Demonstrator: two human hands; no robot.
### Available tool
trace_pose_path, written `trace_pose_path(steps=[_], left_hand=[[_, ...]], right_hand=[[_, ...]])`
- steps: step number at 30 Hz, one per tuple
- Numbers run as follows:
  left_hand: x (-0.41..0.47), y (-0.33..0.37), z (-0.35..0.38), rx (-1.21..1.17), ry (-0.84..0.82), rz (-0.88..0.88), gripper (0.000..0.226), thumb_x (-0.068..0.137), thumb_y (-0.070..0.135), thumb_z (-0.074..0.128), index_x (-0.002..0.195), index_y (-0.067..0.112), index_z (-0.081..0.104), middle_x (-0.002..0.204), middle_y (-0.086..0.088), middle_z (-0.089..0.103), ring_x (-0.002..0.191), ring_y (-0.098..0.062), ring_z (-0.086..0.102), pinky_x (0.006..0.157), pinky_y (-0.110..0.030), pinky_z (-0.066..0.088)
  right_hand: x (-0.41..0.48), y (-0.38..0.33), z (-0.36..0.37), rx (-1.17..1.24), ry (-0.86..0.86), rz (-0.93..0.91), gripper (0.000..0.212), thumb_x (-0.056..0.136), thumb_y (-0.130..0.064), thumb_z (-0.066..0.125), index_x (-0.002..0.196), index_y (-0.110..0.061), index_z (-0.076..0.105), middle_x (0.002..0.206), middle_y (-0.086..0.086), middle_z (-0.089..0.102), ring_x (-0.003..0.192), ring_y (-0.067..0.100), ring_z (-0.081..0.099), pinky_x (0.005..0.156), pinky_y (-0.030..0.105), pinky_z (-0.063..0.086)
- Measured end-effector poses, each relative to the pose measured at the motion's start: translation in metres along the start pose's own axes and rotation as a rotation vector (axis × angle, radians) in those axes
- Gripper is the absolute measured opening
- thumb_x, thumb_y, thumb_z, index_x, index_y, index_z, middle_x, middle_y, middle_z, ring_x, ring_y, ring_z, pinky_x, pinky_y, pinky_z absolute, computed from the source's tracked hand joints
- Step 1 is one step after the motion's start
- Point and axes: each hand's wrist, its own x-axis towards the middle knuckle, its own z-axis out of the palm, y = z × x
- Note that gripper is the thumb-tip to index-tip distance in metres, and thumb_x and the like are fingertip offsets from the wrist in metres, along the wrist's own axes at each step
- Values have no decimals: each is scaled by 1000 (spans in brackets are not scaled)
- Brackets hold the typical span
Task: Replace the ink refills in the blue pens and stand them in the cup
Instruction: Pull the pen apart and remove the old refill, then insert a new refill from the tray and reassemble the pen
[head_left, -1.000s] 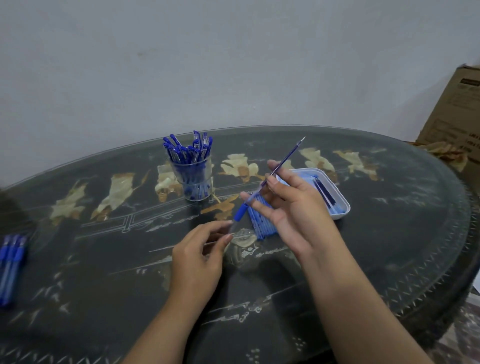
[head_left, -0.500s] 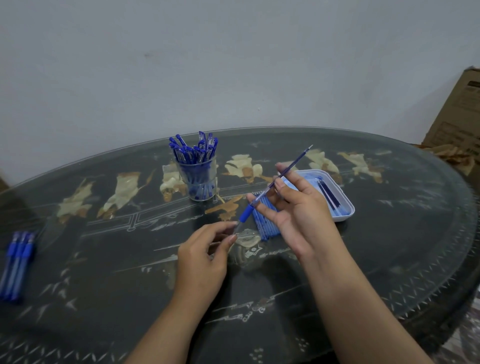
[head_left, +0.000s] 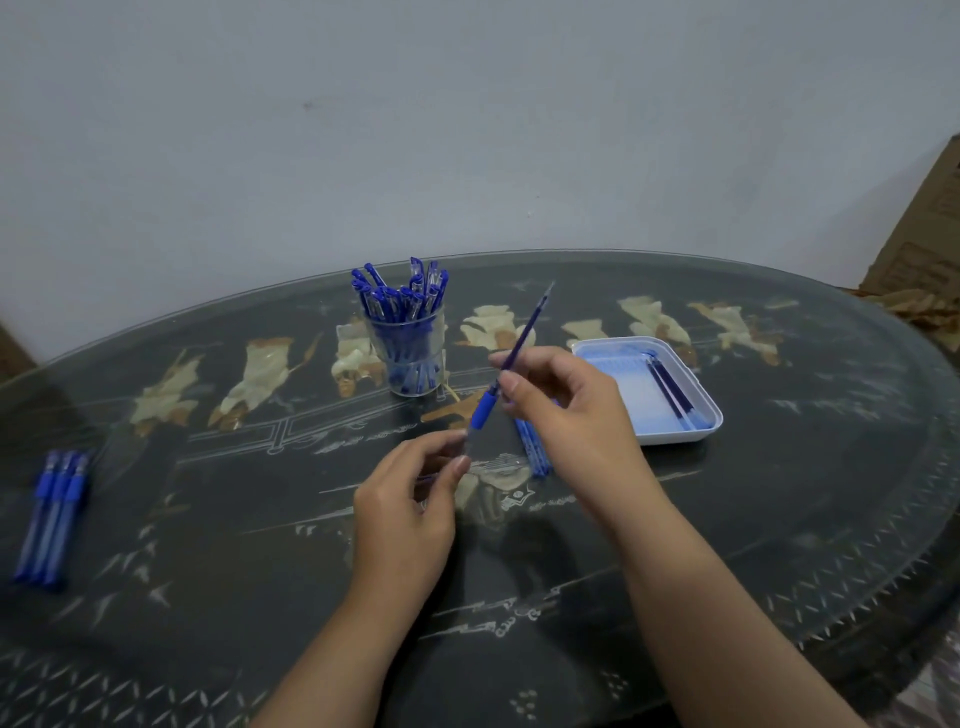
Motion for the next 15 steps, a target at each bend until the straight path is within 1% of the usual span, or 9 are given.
trace_pose_path(steps=[3,4,6,7,9,11,13,14,15], left_hand=[[1,3,-6,-63,36,-81,31,84,-2,69,97,26,69,92,4,72,82,-2,69,75,-11,50],[1,4,-7,-74,47,-106,32,85,-2,69,96,28,68,91,3,72,82,-2,69,75,-12,51],[1,4,-12,-94,81,-157,34,85,-1,69,94,32,68,90,5,73,83,-3,69,76,-14,52],[1,3,-16,-99,103,-180,34,85,-1,69,93,32,69,90,6,73,83,-2,69,77,-13,52],[1,1,-26,-96,143,-219,33,85,-1,68,91,31,69,88,10,73,83,2,68,76,-9,49],[1,-2,-38,-103,181,-265,30,86,-1,68,90,29,70,87,13,72,83,6,67,74,-4,46],[1,-8,-49,-115,212,-302,28,86,0,67,91,28,70,87,15,72,83,8,66,74,-4,46],[1,-11,-53,-115,219,-317,26,87,1,67,92,27,70,87,15,72,84,8,66,75,-4,47],[1,-14,-56,-112,224,-331,25,87,2,67,93,26,71,88,15,72,85,8,66,76,-5,47]], right_hand=[[0,3,7,-45,-75,-14,18,93,-11,63,101,-23,73,93,-6,73,87,4,65,89,40,55],[0,4,9,-37,-95,-13,18,93,-11,62,104,-20,73,92,-4,73,85,4,64,89,40,55],[-1,7,13,-30,-124,-18,19,94,-12,62,107,-22,72,89,-4,72,83,5,64,87,40,55],[-1,9,15,-44,-133,-24,20,94,-13,62,107,-23,72,87,-4,72,83,7,64,86,39,56],[-1,16,18,-92,-148,-27,21,93,-12,63,106,-26,72,86,-5,71,81,7,64,81,31,55],[-1,26,22,-208,-144,-27,21,91,-12,65,101,-28,72,86,-4,71,75,5,61,72,20,48],[-2,38,29,-383,-162,-46,20,89,-12,67,100,-27,73,86,-6,66,70,4,54,68,15,41],[-3,44,33,-488,-176,-71,19,88,-14,68,102,-26,73,87,-8,61,74,5,52,70,15,39],[-5,51,38,-595,-186,-113,20,88,-18,69,105,-26,72,90,-8,58,82,9,50,76,18,39]])
